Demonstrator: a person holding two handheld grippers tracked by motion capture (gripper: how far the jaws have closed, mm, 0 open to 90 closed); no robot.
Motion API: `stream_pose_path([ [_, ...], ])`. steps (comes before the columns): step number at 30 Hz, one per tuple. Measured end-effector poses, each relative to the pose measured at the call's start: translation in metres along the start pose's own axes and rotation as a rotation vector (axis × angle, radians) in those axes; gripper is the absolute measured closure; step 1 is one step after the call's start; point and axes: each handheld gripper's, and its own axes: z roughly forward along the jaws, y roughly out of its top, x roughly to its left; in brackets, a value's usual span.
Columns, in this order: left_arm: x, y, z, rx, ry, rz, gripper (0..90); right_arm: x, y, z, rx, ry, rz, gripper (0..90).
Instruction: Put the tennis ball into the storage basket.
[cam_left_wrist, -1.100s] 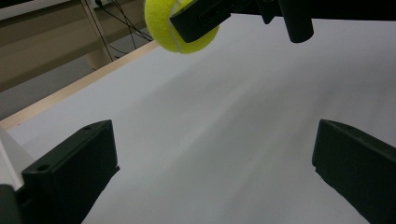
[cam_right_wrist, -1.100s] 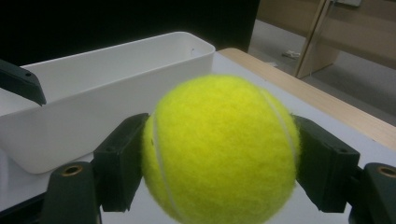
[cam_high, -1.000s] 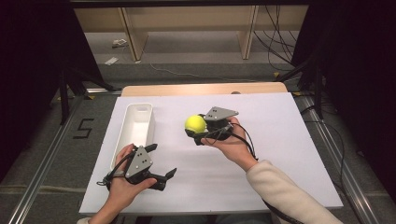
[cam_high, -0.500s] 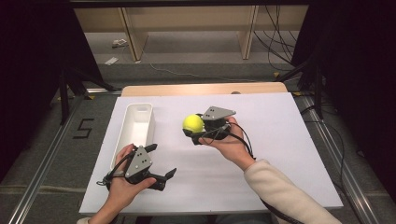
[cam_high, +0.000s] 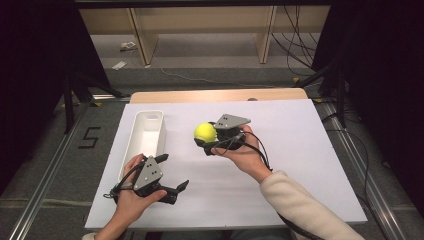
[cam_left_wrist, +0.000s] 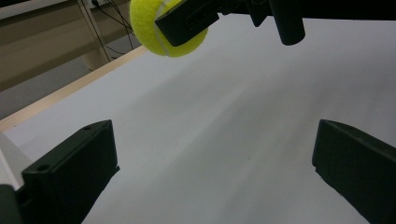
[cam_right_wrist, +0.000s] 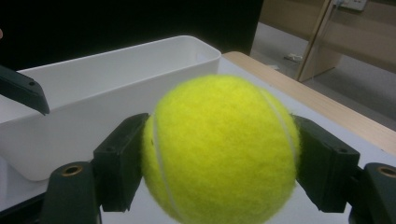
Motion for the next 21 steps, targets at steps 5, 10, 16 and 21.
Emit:
stream_pose_path([
  [5,-0.0014,-0.0001,-0.0001,0.005,-0.010,-0.009,0.0,0.0006,0.0009,0.0003,-0.002,0.002,0.003,26.1],
  [10,-0.0015,-0.0001,-0.0001,0.004,-0.010,-0.011,0.0,0.0012,0.0029,0.0009,-0.007,0.004,-0.001,26.1],
  [16,-0.0017,-0.0003,0.0004,0.005,-0.009,-0.012,0.0,0.0021,0.0044,0.0029,-0.008,0.008,-0.002,26.1],
  [21,-0.0024,-0.0003,0.0005,0.009,-0.010,-0.014,0.0,0.0033,0.0052,0.0036,-0.009,0.009,-0.003,26.1],
])
